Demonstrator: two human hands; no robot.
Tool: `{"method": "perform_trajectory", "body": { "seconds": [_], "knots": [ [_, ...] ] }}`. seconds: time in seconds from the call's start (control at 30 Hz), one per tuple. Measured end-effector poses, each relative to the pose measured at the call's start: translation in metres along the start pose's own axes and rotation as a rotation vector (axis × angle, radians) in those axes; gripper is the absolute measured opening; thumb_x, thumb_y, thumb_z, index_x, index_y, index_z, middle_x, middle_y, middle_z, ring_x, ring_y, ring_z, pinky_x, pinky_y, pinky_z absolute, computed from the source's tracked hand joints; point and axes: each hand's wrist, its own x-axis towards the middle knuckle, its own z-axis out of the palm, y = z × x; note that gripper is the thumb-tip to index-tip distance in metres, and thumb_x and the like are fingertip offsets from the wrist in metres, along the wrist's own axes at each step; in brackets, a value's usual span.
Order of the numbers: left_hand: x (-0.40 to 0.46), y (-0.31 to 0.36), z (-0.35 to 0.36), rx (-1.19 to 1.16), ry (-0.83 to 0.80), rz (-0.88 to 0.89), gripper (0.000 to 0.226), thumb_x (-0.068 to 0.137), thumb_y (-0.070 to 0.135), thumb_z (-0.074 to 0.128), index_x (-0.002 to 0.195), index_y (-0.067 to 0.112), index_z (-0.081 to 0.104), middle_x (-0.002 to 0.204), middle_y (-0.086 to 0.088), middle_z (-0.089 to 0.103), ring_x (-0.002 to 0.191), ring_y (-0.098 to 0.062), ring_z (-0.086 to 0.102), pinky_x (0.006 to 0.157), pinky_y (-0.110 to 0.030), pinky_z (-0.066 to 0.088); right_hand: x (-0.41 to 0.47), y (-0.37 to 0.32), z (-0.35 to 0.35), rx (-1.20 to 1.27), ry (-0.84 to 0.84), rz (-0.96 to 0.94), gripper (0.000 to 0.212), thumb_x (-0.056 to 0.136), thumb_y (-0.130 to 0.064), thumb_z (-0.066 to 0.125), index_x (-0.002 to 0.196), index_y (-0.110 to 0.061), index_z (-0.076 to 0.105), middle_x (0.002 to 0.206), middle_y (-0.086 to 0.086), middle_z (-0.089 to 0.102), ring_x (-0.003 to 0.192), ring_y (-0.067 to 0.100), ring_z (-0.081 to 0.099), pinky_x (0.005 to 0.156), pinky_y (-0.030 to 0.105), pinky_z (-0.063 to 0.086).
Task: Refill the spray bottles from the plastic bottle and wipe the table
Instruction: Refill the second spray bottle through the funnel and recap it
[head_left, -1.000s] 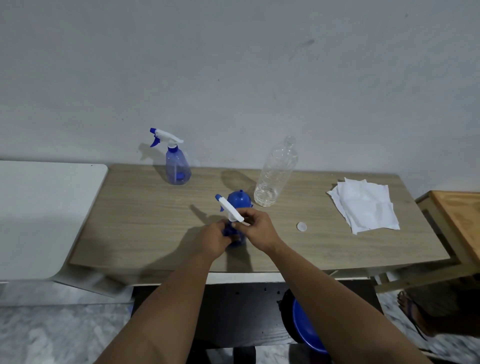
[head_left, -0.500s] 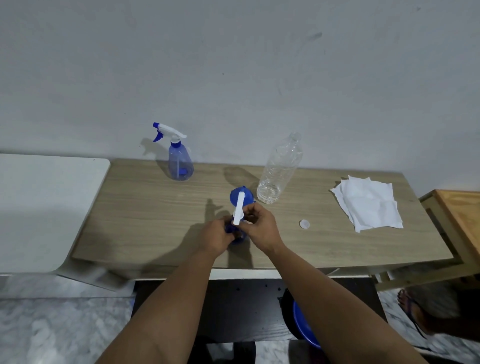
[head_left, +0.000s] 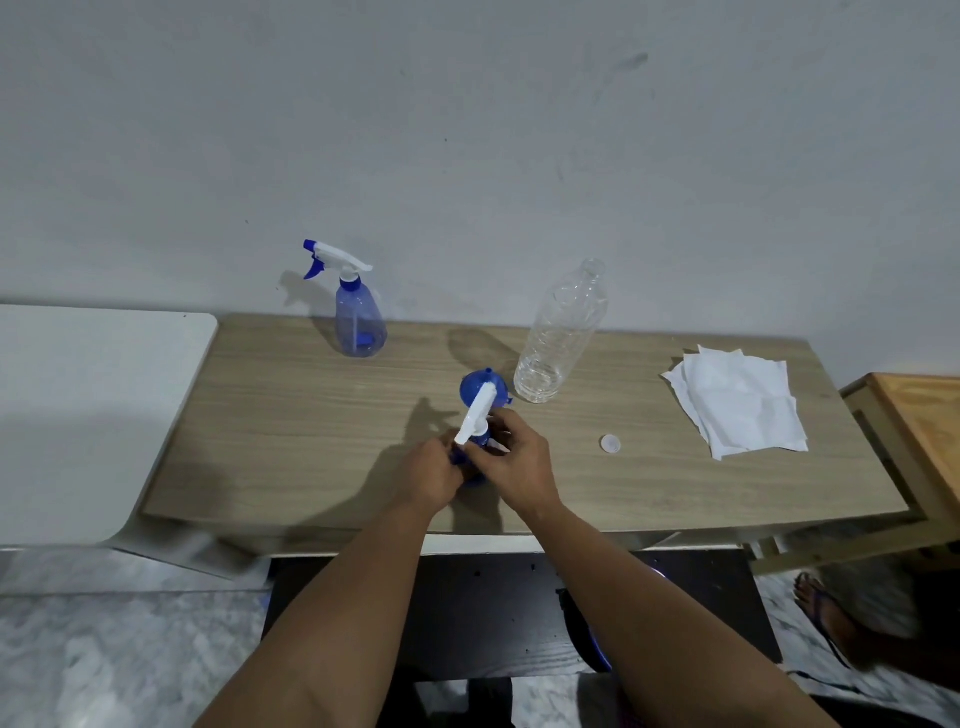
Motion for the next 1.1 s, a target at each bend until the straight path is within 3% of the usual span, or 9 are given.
{"method": "perform_trajectory", "body": {
  "seconds": [0.1, 0.27, 0.47, 0.57, 0.7, 0.77, 0.87, 0.97, 1.1],
  "knots": [
    [-0.003, 0.004, -0.002, 0.017, 0.006, -0.014, 0.024, 0.087, 0.019, 0.066, 0.110, 0.012, 0.067, 0.098, -0.012, 0.071, 0.088, -0.031, 0.065, 0.068, -0.028, 0.039, -0.001, 0.001, -0.003, -0.001, -0.023, -0.013, 0.037, 0.085, -0.010, 0.081, 0.120, -0.020, 0.075, 0.111, -0.006, 0.078, 0.105, 0.009, 0.074, 0.095, 0.030, 0.059],
    [-0.004, 0.006, -0.002, -0.009, -0.012, -0.007, 0.031, 0.087, 0.018, 0.066, 0.118, 0.014, 0.066, 0.091, -0.006, 0.071, 0.082, -0.026, 0.066, 0.069, -0.030, 0.045, 0.006, -0.007, -0.002, -0.001, 0.024, 0.101, 0.034, 0.077, -0.019, 0.092, 0.101, -0.014, 0.068, 0.093, -0.010, 0.076, 0.085, -0.007, 0.071, 0.072, 0.012, 0.055],
    [-0.007, 0.011, -0.005, -0.021, -0.007, -0.022, 0.025, 0.085, 0.021, 0.072, 0.108, 0.016, 0.067, 0.081, -0.004, 0.067, 0.079, -0.028, 0.065, 0.066, -0.031, 0.044, 0.005, 0.000, -0.003, 0.068, 0.027, 0.111, 0.027, 0.077, -0.009, 0.089, 0.089, -0.023, 0.069, 0.090, -0.003, 0.078, 0.089, 0.012, 0.077, 0.081, 0.041, 0.064],
    [-0.008, 0.011, -0.006, -0.022, -0.005, -0.030, 0.027, 0.086, 0.020, 0.070, 0.112, 0.014, 0.068, 0.091, -0.008, 0.072, 0.083, -0.027, 0.067, 0.071, -0.032, 0.048, 0.005, 0.001, -0.001, 0.061, 0.026, 0.098, 0.032, 0.075, -0.015, 0.092, 0.094, -0.024, 0.069, 0.094, -0.005, 0.078, 0.092, 0.009, 0.076, 0.086, 0.037, 0.064],
    [-0.010, 0.013, -0.007, 0.021, 0.000, -0.049, 0.022, 0.089, 0.019, 0.065, 0.108, 0.008, 0.067, 0.096, -0.015, 0.071, 0.086, -0.033, 0.065, 0.069, -0.033, 0.046, 0.002, 0.002, 0.000, 0.078, -0.014, 0.031, 0.043, 0.078, -0.014, 0.088, 0.116, -0.022, 0.071, 0.105, -0.006, 0.078, 0.101, 0.011, 0.075, 0.094, 0.032, 0.061],
    [-0.012, 0.017, -0.008, 0.016, 0.008, -0.054, 0.023, 0.090, 0.017, 0.065, 0.110, 0.007, 0.067, 0.097, -0.017, 0.070, 0.090, -0.036, 0.065, 0.067, -0.029, 0.039, -0.001, 0.002, -0.001, 0.094, -0.026, 0.010, 0.034, 0.086, -0.009, 0.080, 0.116, -0.023, 0.074, 0.107, -0.004, 0.079, 0.102, 0.014, 0.076, 0.096, 0.036, 0.060],
    [-0.013, 0.018, -0.009, 0.004, -0.003, -0.048, 0.026, 0.088, 0.014, 0.065, 0.113, 0.007, 0.067, 0.096, -0.016, 0.071, 0.086, -0.031, 0.065, 0.067, -0.029, 0.039, -0.001, 0.000, -0.003, 0.108, -0.025, 0.020, 0.023, 0.088, -0.008, 0.080, 0.107, -0.019, 0.075, 0.100, -0.003, 0.080, 0.097, 0.014, 0.077, 0.089, 0.035, 0.061],
    [-0.012, 0.017, -0.009, -0.018, -0.014, -0.045, 0.029, 0.085, 0.015, 0.068, 0.113, 0.009, 0.068, 0.092, -0.014, 0.072, 0.086, -0.031, 0.068, 0.070, -0.035, 0.049, 0.000, -0.001, -0.001, 0.112, 0.022, 0.082, 0.031, 0.080, -0.014, 0.090, 0.103, -0.016, 0.070, 0.096, -0.004, 0.079, 0.093, 0.007, 0.076, 0.085, 0.029, 0.061],
    [-0.014, 0.020, -0.010, 0.024, 0.005, -0.076, 0.020, 0.090, 0.011, 0.061, 0.108, 0.003, 0.067, 0.094, -0.017, 0.069, 0.083, -0.034, 0.063, 0.068, -0.031, 0.041, -0.005, 0.001, 0.004, 0.075, 0.012, 0.008, 0.036, 0.083, -0.019, 0.085, 0.114, -0.030, 0.071, 0.104, -0.008, 0.078, 0.100, 0.010, 0.075, 0.092, 0.033, 0.061]
  ]
}}
